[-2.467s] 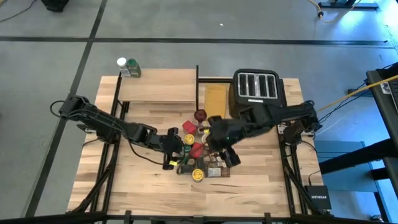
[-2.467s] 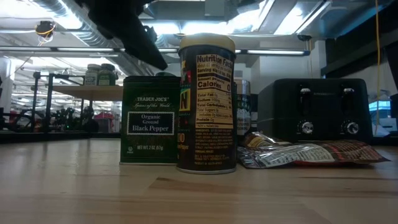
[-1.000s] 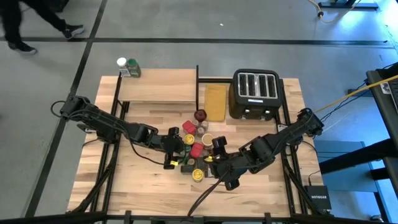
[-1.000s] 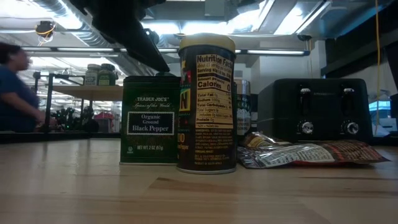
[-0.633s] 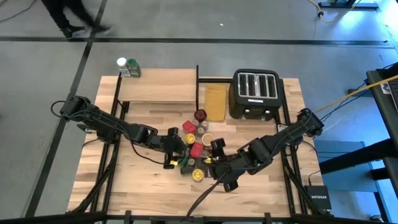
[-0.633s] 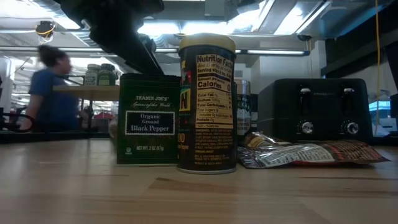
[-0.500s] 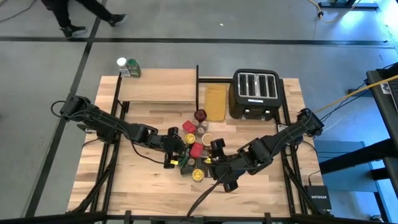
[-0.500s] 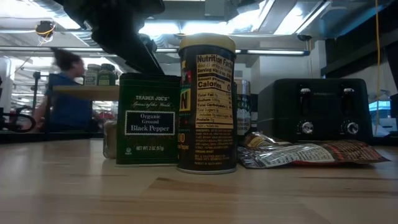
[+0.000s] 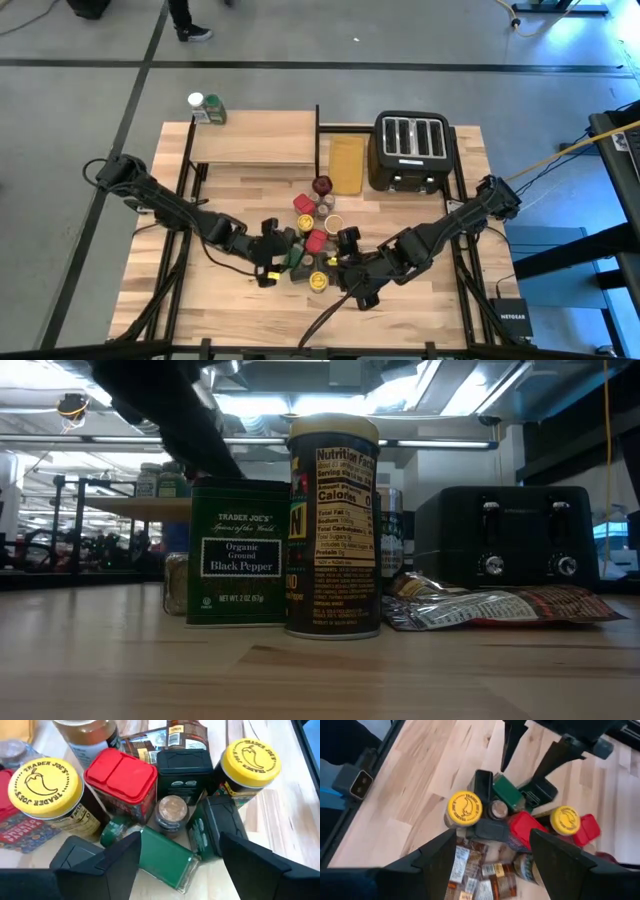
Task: Shelf spices
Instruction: Put the green seasoning bottle aligned with the other green seasoning can on the shelf
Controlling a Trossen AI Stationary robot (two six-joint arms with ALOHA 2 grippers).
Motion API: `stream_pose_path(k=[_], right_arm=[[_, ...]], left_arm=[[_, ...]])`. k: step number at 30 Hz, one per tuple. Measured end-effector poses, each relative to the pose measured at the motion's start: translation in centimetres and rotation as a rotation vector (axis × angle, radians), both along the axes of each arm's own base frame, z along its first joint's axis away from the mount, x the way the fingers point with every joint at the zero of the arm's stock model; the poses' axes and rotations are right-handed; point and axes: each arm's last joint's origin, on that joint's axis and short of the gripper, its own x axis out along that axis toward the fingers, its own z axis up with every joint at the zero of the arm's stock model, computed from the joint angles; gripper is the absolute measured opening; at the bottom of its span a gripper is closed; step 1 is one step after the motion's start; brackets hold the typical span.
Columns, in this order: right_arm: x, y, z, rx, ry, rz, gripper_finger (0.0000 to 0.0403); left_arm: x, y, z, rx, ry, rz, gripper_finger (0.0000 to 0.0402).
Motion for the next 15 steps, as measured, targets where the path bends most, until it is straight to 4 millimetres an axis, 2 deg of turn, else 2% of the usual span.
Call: stream_pose_path(k=[6,11,15], right_arm=[[0.0,1.2,-3.4,-0.013,-0.023,0.007,0.0259],[-0.5,1.9,-5.6,-0.073,-0.073,-0.051,0.0259],[-1.0,2.3,-7.6,-0.11,-0.117,-0.112,0.0259]], left_arm=[[-1.3,-1.3,-1.1,-0.028,0.009,0.067,0.0263],[-2.7,-0.8,-3.5,-0.028,0.007,0.193,0.0263],[-3.0,-0.5,-4.4,-0.051,-0.032,0.234,0.0263]])
